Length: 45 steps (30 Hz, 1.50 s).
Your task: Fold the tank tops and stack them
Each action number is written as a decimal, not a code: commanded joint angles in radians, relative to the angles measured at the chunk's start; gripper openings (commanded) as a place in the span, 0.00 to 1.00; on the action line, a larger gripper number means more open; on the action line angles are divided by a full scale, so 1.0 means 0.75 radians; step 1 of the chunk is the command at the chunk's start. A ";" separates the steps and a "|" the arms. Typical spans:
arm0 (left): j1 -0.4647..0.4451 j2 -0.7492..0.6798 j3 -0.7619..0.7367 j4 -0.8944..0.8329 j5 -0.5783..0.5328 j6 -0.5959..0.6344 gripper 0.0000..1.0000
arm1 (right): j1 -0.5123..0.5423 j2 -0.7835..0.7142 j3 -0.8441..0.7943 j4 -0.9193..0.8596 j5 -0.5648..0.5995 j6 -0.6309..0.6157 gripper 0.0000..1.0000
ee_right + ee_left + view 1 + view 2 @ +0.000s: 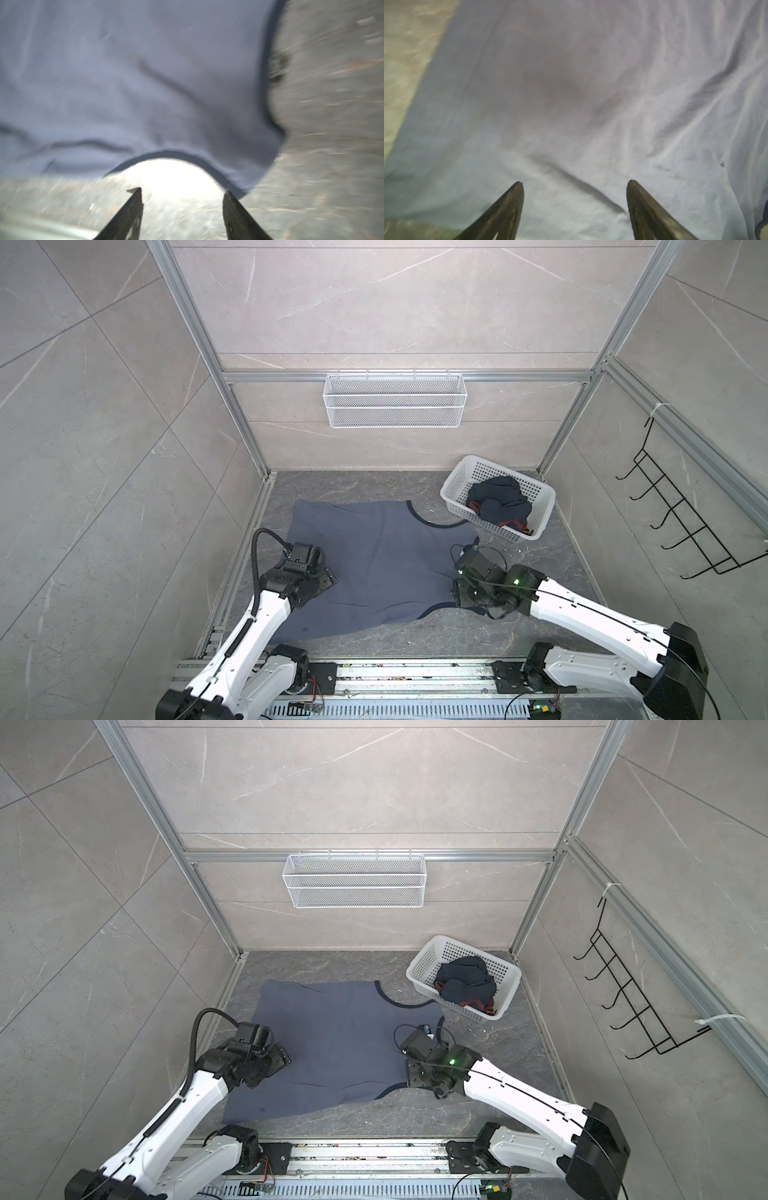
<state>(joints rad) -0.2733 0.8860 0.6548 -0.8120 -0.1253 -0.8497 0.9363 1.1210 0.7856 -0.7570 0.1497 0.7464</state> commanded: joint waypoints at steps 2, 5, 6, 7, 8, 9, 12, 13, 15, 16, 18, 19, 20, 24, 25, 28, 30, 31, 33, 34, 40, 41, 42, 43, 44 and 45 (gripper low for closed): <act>-0.026 -0.112 -0.081 -0.166 -0.019 -0.183 0.79 | 0.220 0.109 -0.114 0.270 -0.100 0.234 0.59; -0.026 -0.122 -0.111 -0.174 -0.019 -0.216 0.79 | 0.288 0.257 -0.120 0.423 -0.118 0.251 0.55; -0.026 -0.118 -0.119 -0.165 -0.023 -0.218 0.79 | 0.297 0.306 -0.118 0.463 -0.120 0.250 0.55; -0.026 -0.114 -0.126 -0.160 -0.027 -0.219 0.79 | 0.301 0.344 -0.114 0.502 -0.123 0.248 0.54; -0.026 -0.106 -0.133 -0.152 -0.029 -0.222 0.79 | 0.302 0.387 -0.111 0.538 -0.133 0.243 0.53; -0.025 -0.101 -0.142 -0.141 -0.029 -0.222 0.79 | 0.305 0.422 -0.104 0.568 -0.138 0.235 0.52; -0.026 -0.090 -0.173 -0.103 -0.024 -0.232 0.79 | 0.308 0.495 -0.065 0.581 -0.122 0.216 0.51; -0.025 -0.086 -0.182 -0.092 -0.023 -0.235 0.79 | 0.308 0.512 -0.055 0.580 -0.108 0.210 0.51; -0.025 -0.065 -0.203 -0.062 -0.022 -0.235 0.79 | 0.308 0.549 -0.031 0.568 -0.069 0.206 0.51; -0.025 -0.053 -0.213 -0.050 -0.021 -0.237 0.79 | 0.308 0.561 -0.021 0.564 -0.049 0.205 0.48; -0.025 -0.022 -0.229 -0.013 -0.003 -0.237 0.79 | 0.309 0.569 -0.026 0.589 -0.003 0.218 0.43; -0.025 -0.011 -0.241 0.002 0.004 -0.244 0.79 | 0.307 0.571 -0.030 0.610 0.007 0.225 0.42; -0.024 0.001 -0.250 0.014 0.010 -0.250 0.79 | 0.306 0.577 -0.024 0.629 0.008 0.225 0.42; -0.026 0.038 -0.270 0.046 -0.005 -0.254 0.79 | 0.308 0.607 0.037 0.638 0.010 0.192 0.44; -0.024 0.044 -0.273 0.050 -0.010 -0.254 0.79 | 0.307 0.611 0.044 0.646 0.009 0.188 0.45; -0.024 0.066 -0.286 0.068 -0.019 -0.254 0.79 | 0.306 0.631 0.065 0.672 0.006 0.170 0.47; -0.024 0.071 -0.294 0.078 -0.016 -0.258 0.79 | 0.306 0.668 0.097 0.662 0.009 0.161 0.47; -0.024 0.071 -0.295 0.081 -0.016 -0.258 0.79 | 0.306 0.685 0.113 0.648 0.013 0.159 0.46; -0.024 0.071 -0.304 0.087 -0.014 -0.258 0.79 | 0.306 0.720 0.149 0.617 0.033 0.156 0.44; -0.024 0.071 -0.304 0.086 -0.014 -0.259 0.79 | 0.306 0.728 0.159 0.606 0.042 0.155 0.41; -0.025 0.067 -0.301 0.078 -0.039 -0.254 0.78 | 0.306 0.704 0.182 0.491 0.106 0.140 0.20; -0.024 0.068 -0.298 0.078 -0.046 -0.256 0.78 | 0.306 0.692 0.178 0.467 0.112 0.139 0.16; -0.026 0.068 -0.293 0.078 -0.055 -0.254 0.78 | 0.306 0.674 0.174 0.439 0.117 0.136 0.13; -0.024 0.071 -0.290 0.080 -0.064 -0.253 0.78 | 0.306 0.658 0.170 0.409 0.122 0.132 0.10; -0.024 0.072 -0.284 0.080 -0.074 -0.248 0.78 | 0.307 0.633 0.164 0.371 0.130 0.132 0.08; -0.023 0.074 -0.277 0.075 -0.086 -0.243 0.78 | 0.306 0.604 0.157 0.327 0.143 0.128 0.07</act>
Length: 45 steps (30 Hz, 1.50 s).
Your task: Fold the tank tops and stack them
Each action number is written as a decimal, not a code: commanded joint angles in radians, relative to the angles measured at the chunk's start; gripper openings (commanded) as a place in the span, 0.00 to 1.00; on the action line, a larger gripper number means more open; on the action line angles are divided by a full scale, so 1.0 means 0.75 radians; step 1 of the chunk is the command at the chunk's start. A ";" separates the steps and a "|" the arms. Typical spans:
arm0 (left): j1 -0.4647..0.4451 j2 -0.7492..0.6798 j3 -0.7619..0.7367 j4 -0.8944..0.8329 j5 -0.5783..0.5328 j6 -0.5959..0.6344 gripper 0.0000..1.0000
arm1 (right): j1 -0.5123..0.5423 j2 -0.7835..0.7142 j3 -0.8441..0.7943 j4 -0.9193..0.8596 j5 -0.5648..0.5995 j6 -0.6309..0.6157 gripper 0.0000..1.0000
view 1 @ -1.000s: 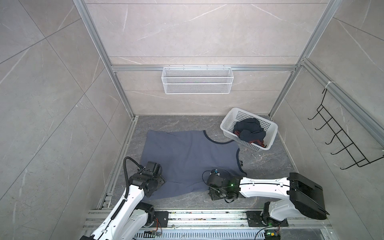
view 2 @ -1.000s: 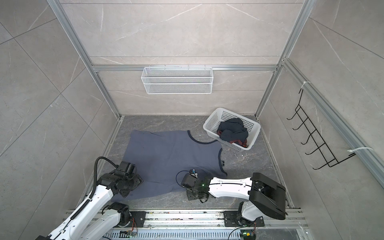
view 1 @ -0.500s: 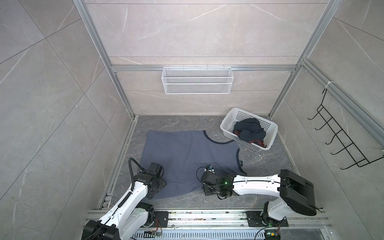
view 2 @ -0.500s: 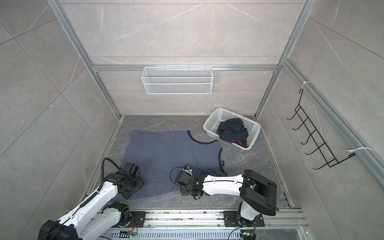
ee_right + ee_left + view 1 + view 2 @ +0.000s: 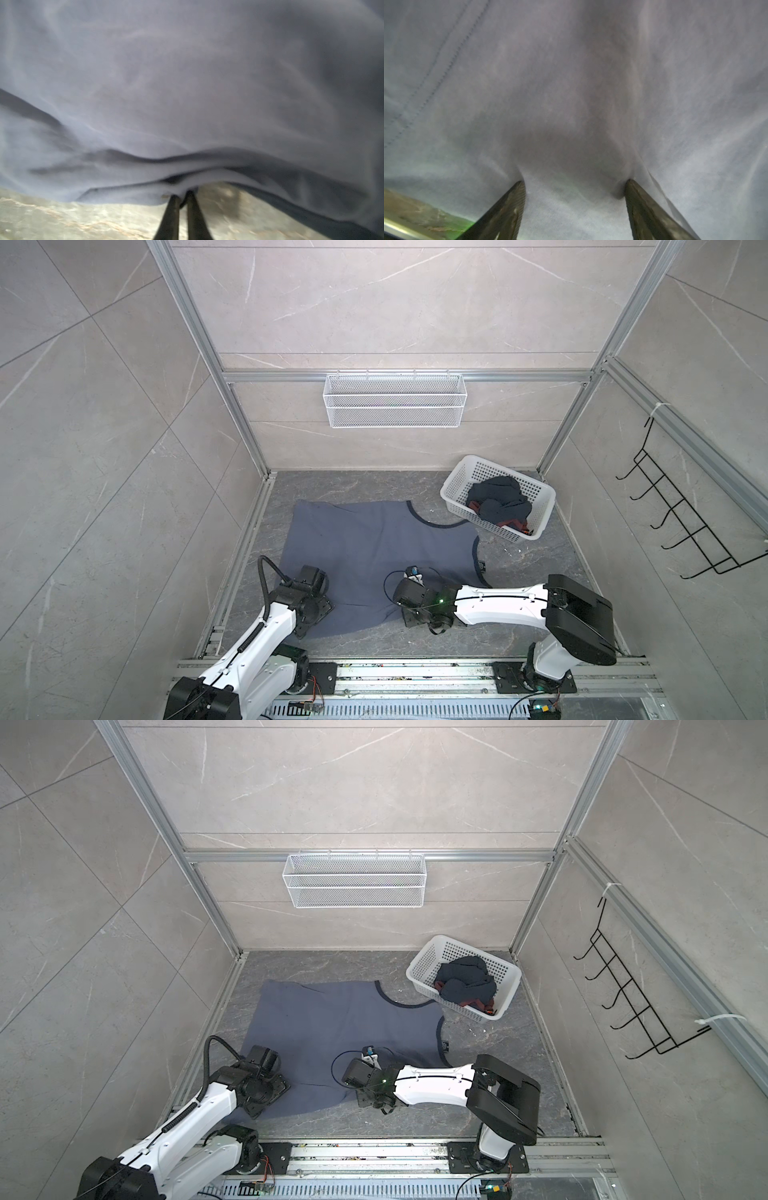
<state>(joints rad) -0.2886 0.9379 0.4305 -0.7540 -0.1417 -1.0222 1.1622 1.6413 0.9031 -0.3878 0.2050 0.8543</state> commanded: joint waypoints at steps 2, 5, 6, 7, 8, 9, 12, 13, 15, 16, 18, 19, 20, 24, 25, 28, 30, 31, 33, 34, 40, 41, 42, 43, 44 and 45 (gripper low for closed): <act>-0.003 0.008 0.036 -0.009 -0.084 -0.004 0.78 | 0.005 -0.153 -0.008 -0.263 0.109 -0.022 0.05; -0.002 0.008 0.054 -0.015 -0.107 0.014 0.78 | 0.007 -0.230 0.004 -0.405 0.139 -0.065 0.04; -0.002 0.007 0.060 -0.015 -0.113 0.018 0.78 | 0.007 -0.242 0.007 -0.434 0.125 -0.075 0.04; -0.002 0.006 0.064 -0.015 -0.116 0.022 0.78 | 0.008 -0.249 0.006 -0.445 0.101 -0.077 0.04; -0.002 0.007 0.069 -0.013 -0.122 0.028 0.78 | 0.012 -0.249 -0.001 -0.444 0.063 -0.069 0.04; -0.001 0.011 0.074 -0.013 -0.131 0.032 0.79 | 0.022 -0.243 -0.010 -0.430 0.021 -0.055 0.05; 0.000 0.025 0.097 -0.017 -0.155 0.046 0.79 | 0.065 -0.178 -0.023 -0.392 -0.077 -0.020 0.07; 0.000 0.031 0.107 -0.021 -0.165 0.054 0.79 | 0.082 -0.151 -0.017 -0.401 -0.085 -0.010 0.08; 0.004 0.039 0.133 -0.025 -0.182 0.075 0.79 | 0.103 -0.113 -0.002 -0.431 -0.087 0.014 0.21; 0.009 0.043 0.148 -0.031 -0.191 0.086 0.79 | 0.103 -0.114 -0.003 -0.439 -0.084 0.020 0.30; 0.018 0.052 0.189 -0.053 -0.220 0.108 0.79 | 0.101 -0.151 0.003 -0.492 -0.040 0.031 0.49; 0.020 0.054 0.212 -0.059 -0.231 0.120 0.79 | 0.097 -0.177 0.017 -0.531 0.002 0.030 0.54; 0.022 0.054 0.236 -0.062 -0.230 0.133 0.79 | 0.089 -0.209 0.039 -0.579 0.054 0.020 0.58; 0.003 0.074 0.342 -0.105 -0.112 0.181 0.78 | 0.003 -0.336 0.112 -0.686 0.156 -0.060 0.62; -0.031 0.071 0.358 -0.127 -0.081 0.158 0.78 | -0.023 -0.366 0.109 -0.676 0.151 -0.074 0.63; -0.241 0.056 0.354 -0.178 -0.072 0.008 0.77 | -0.124 -0.427 0.080 -0.618 0.100 -0.089 0.64; -0.363 0.069 0.339 -0.219 -0.075 -0.105 0.77 | -0.183 -0.452 0.055 -0.573 0.074 -0.091 0.66; -0.418 0.075 0.325 -0.229 -0.073 -0.158 0.78 | -0.215 -0.459 0.043 -0.554 0.062 -0.090 0.67; -0.500 0.071 0.286 -0.228 -0.086 -0.245 0.78 | -0.283 -0.469 0.014 -0.515 0.036 -0.085 0.70; -0.525 0.072 0.266 -0.220 -0.098 -0.272 0.78 | -0.319 -0.474 -0.002 -0.496 0.015 -0.088 0.72; -0.530 0.119 0.138 -0.082 -0.092 -0.317 0.79 | -0.569 -0.430 -0.104 -0.303 -0.168 -0.141 0.75; -0.523 0.123 0.120 -0.068 -0.095 -0.325 0.79 | -0.602 -0.411 -0.113 -0.281 -0.202 -0.143 0.75; -0.519 0.129 0.108 -0.061 -0.097 -0.327 0.78 | -0.623 -0.394 -0.119 -0.266 -0.229 -0.140 0.75; -0.510 0.132 0.098 -0.059 -0.101 -0.325 0.78 | -0.643 -0.379 -0.130 -0.252 -0.254 -0.130 0.75; -0.504 0.133 0.088 -0.065 -0.106 -0.327 0.78 | -0.658 -0.368 -0.144 -0.244 -0.270 -0.114 0.75; -0.499 0.131 0.079 -0.066 -0.111 -0.327 0.78 | -0.670 -0.359 -0.157 -0.245 -0.276 -0.096 0.75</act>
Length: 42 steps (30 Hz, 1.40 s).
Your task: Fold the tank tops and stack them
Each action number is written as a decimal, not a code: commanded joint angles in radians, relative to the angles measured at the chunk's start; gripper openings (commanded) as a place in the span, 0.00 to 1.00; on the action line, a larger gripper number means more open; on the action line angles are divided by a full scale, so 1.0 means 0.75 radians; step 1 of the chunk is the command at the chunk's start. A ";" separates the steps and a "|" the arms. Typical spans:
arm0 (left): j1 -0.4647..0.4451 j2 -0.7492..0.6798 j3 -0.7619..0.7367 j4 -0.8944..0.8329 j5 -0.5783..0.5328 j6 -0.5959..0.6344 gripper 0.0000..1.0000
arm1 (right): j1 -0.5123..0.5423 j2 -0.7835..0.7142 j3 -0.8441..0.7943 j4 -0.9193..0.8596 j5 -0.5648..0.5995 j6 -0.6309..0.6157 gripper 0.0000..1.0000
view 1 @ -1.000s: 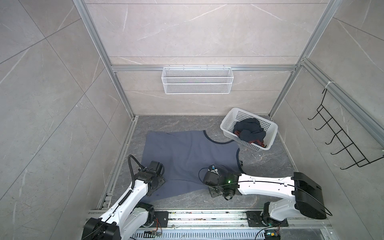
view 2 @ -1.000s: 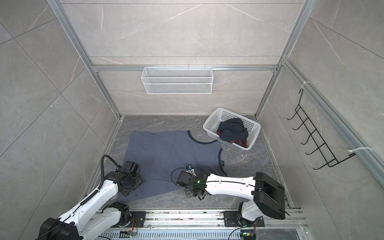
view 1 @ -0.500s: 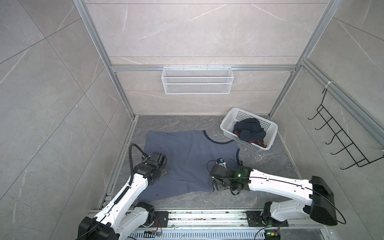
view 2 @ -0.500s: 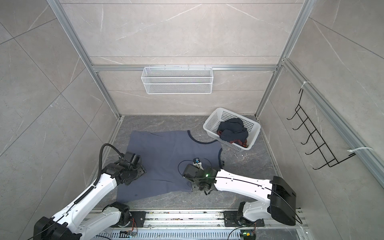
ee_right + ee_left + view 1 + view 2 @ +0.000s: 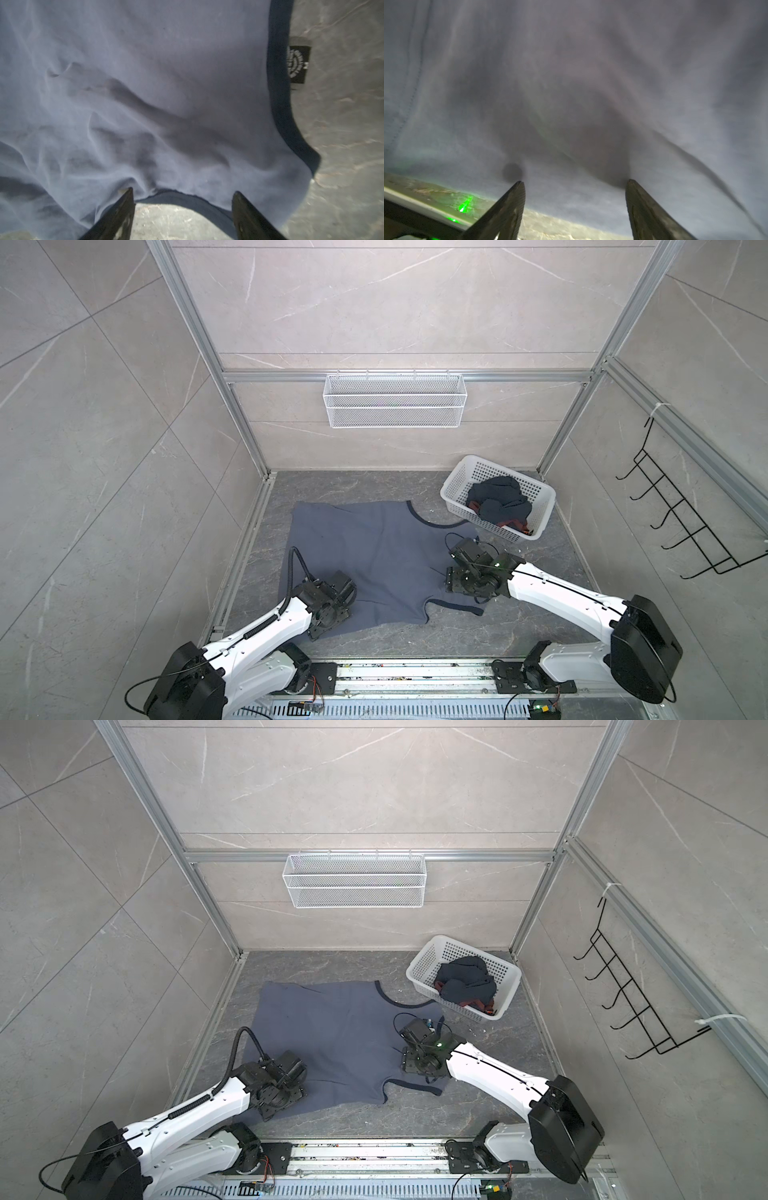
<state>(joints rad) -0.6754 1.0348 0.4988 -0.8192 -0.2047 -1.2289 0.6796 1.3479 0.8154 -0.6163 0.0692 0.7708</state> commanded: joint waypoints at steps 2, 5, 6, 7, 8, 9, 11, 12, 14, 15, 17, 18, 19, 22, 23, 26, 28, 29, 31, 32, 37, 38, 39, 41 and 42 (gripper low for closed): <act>0.032 0.002 -0.041 0.019 -0.031 -0.056 0.78 | -0.060 0.048 -0.075 0.048 -0.099 0.053 0.74; 0.094 -0.010 -0.095 0.055 0.007 -0.030 0.78 | -0.129 0.053 -0.143 0.039 -0.107 0.101 0.74; 0.115 -0.018 -0.116 0.084 0.022 -0.014 0.78 | -0.152 0.051 -0.169 0.043 -0.114 0.113 0.74; 0.130 -0.027 -0.129 0.105 0.034 -0.009 0.78 | -0.170 0.046 -0.189 0.044 -0.117 0.119 0.74; 0.147 -0.034 -0.138 0.122 0.043 -0.001 0.78 | -0.191 0.043 -0.206 0.044 -0.121 0.124 0.77; 0.166 -0.038 -0.140 0.132 0.045 0.017 0.78 | -0.213 0.039 -0.220 0.046 -0.125 0.122 0.78; 0.200 -0.041 -0.142 0.155 0.060 0.041 0.78 | -0.259 0.041 -0.236 0.041 -0.133 0.117 0.79; 0.214 -0.035 -0.142 0.163 0.064 0.050 0.78 | -0.287 0.043 -0.240 0.042 -0.137 0.106 0.79; 0.240 -0.028 -0.127 0.155 0.055 0.074 0.77 | -0.341 0.051 -0.239 0.046 -0.135 0.077 0.80; 0.254 -0.028 -0.113 0.136 0.039 0.079 0.78 | -0.368 0.063 -0.229 0.045 -0.135 0.057 0.80; 0.278 -0.049 -0.082 0.104 -0.002 0.117 0.77 | -0.421 0.088 -0.208 0.042 -0.127 0.019 0.80; 0.289 -0.061 -0.078 0.097 -0.014 0.129 0.77 | -0.444 0.099 -0.200 0.042 -0.114 0.002 0.81; 0.305 -0.070 -0.073 0.089 -0.021 0.133 0.77 | -0.472 0.113 -0.189 0.043 -0.109 -0.018 0.81; 0.355 -0.107 -0.044 -0.022 -0.075 0.104 0.77 | -0.528 0.134 -0.160 0.028 -0.093 -0.054 0.81; 0.362 -0.130 -0.042 -0.046 -0.094 0.101 0.77 | -0.531 0.127 -0.152 0.022 -0.085 -0.064 0.81; 0.367 -0.226 -0.063 -0.085 -0.096 0.054 0.76 | -0.531 0.077 -0.125 -0.002 -0.059 -0.093 0.81; 0.368 -0.271 -0.056 -0.115 -0.101 0.053 0.76 | -0.530 0.030 -0.113 -0.006 -0.070 -0.118 0.83; 0.367 -0.286 -0.041 -0.134 -0.107 0.054 0.76 | -0.523 0.007 -0.109 0.001 -0.100 -0.139 0.83; 0.365 -0.306 0.018 -0.118 -0.104 0.134 0.75 | -0.457 -0.042 -0.068 -0.041 -0.096 -0.155 0.84; 0.365 -0.293 0.065 -0.122 -0.101 0.168 0.76 | -0.399 -0.068 -0.039 -0.073 -0.067 -0.153 0.85; 0.365 -0.119 0.253 -0.056 -0.010 0.334 0.76 | -0.065 -0.152 0.043 -0.139 0.007 -0.062 0.86; 0.365 -0.082 0.265 -0.025 0.008 0.350 0.76 | -0.003 -0.143 0.046 -0.127 -0.010 -0.037 0.85; 0.365 -0.051 0.267 0.014 0.027 0.368 0.76 | 0.058 -0.126 0.048 -0.110 -0.025 -0.020 0.85; 0.366 0.024 0.254 0.122 0.093 0.387 0.76 | 0.186 -0.072 0.053 -0.063 -0.026 0.017 0.84; 0.366 0.058 0.251 0.170 0.123 0.396 0.76 | 0.236 -0.043 0.052 -0.019 -0.036 0.022 0.83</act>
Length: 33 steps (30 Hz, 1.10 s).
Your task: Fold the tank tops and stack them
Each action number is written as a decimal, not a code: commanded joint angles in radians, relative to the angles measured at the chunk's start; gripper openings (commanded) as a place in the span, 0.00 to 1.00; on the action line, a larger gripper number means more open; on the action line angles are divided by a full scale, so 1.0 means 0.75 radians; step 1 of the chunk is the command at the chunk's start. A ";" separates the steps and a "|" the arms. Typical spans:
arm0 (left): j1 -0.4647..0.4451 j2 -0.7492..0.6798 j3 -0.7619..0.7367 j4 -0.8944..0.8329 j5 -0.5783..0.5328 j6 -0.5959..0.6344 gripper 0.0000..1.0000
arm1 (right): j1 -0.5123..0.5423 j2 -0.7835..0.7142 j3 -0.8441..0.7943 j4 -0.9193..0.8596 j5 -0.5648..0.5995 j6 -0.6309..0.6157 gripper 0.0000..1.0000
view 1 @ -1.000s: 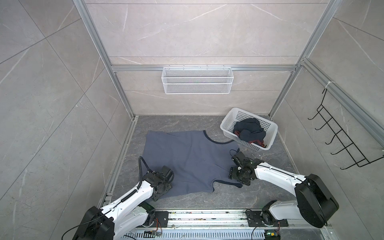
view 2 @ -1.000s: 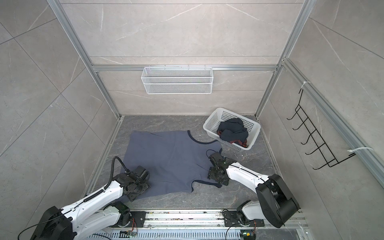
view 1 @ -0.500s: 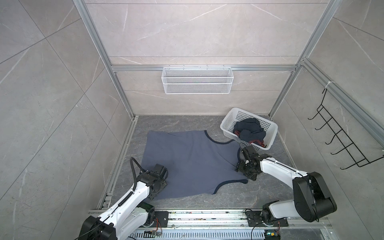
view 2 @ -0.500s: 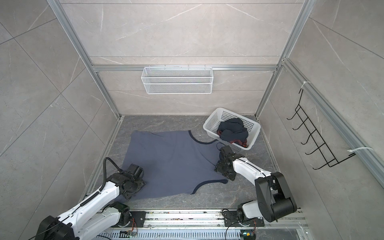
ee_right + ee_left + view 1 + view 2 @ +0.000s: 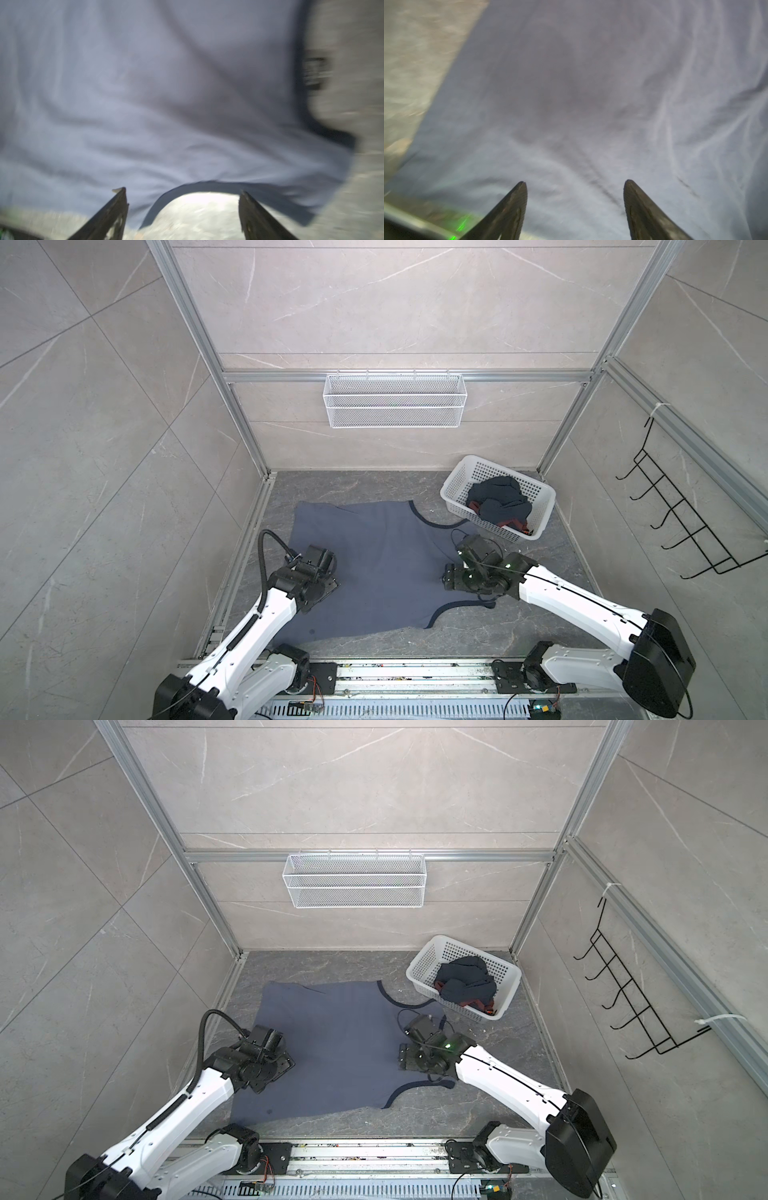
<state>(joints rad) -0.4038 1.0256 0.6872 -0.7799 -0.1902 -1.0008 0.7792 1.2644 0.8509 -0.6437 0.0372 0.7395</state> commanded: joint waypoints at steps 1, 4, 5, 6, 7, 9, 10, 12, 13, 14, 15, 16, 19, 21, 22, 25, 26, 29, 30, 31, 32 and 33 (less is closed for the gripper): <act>0.004 0.124 0.000 0.172 0.141 0.101 0.76 | 0.141 0.110 0.010 0.049 0.000 0.068 0.82; 0.003 0.269 0.009 0.289 0.243 0.131 0.76 | 0.236 0.248 0.050 0.103 0.018 0.079 0.81; 0.003 0.311 0.010 0.311 0.259 0.141 0.76 | 0.254 0.297 0.064 0.110 0.025 0.080 0.81; 0.003 0.337 0.005 0.331 0.270 0.143 0.76 | 0.267 0.337 0.076 0.118 0.027 0.077 0.81; 0.003 0.360 -0.004 0.343 0.271 0.142 0.76 | 0.283 0.376 0.085 0.130 0.028 0.072 0.81; 0.004 0.382 -0.027 0.349 0.258 0.142 0.76 | 0.313 0.436 0.095 0.153 0.028 0.072 0.81; 0.005 0.384 -0.038 0.338 0.233 0.144 0.76 | 0.335 0.471 0.104 0.153 0.030 0.072 0.81; 0.015 0.380 -0.058 0.313 0.180 0.148 0.77 | 0.374 0.518 0.117 0.145 0.038 0.082 0.81; 0.032 0.379 -0.067 0.285 0.154 0.147 0.77 | 0.397 0.543 0.123 0.138 0.041 0.094 0.81; 0.063 0.374 -0.080 0.271 0.147 0.153 0.78 | 0.422 0.564 0.126 0.132 0.041 0.103 0.81; 0.099 0.367 -0.099 0.272 0.155 0.166 0.78 | 0.447 0.580 0.129 0.129 0.041 0.113 0.81; 0.149 0.353 -0.120 0.268 0.161 0.179 0.78 | 0.470 0.596 0.135 0.123 0.039 0.125 0.81; 0.262 0.292 -0.159 0.248 0.143 0.220 0.78 | 0.537 0.620 0.144 0.093 0.040 0.148 0.81; 0.312 0.259 -0.162 0.221 0.121 0.239 0.79 | 0.562 0.619 0.143 0.063 0.051 0.161 0.85; 0.334 0.243 -0.162 0.218 0.121 0.252 0.79 | 0.571 0.610 0.140 0.048 0.060 0.167 0.86; 0.376 0.227 -0.150 0.210 0.138 0.277 0.80 | 0.582 0.561 0.117 0.033 0.064 0.172 0.91; 0.382 0.230 -0.141 0.210 0.137 0.284 0.80 | 0.583 0.541 0.110 0.039 0.054 0.170 0.91; 0.395 0.241 -0.113 0.217 0.154 0.304 0.80 | 0.587 0.491 0.126 0.030 0.037 0.155 0.92; 0.399 0.247 -0.082 0.213 0.157 0.318 0.80 | 0.585 0.464 0.148 0.006 0.066 0.150 0.93; 0.398 0.255 -0.039 0.201 0.156 0.323 0.80 | 0.571 0.429 0.175 -0.025 0.106 0.135 0.94; 0.398 0.260 0.006 0.192 0.158 0.331 0.80 | 0.541 0.397 0.199 -0.044 0.126 0.115 0.94; 0.399 0.273 0.062 0.186 0.161 0.342 0.80 | 0.499 0.357 0.219 -0.057 0.144 0.088 0.94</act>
<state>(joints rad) -0.1104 1.2228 0.6201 -0.6250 -0.0746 -0.7940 1.2022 1.6199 0.9607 -0.6140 0.0948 0.8375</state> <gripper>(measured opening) 0.798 0.942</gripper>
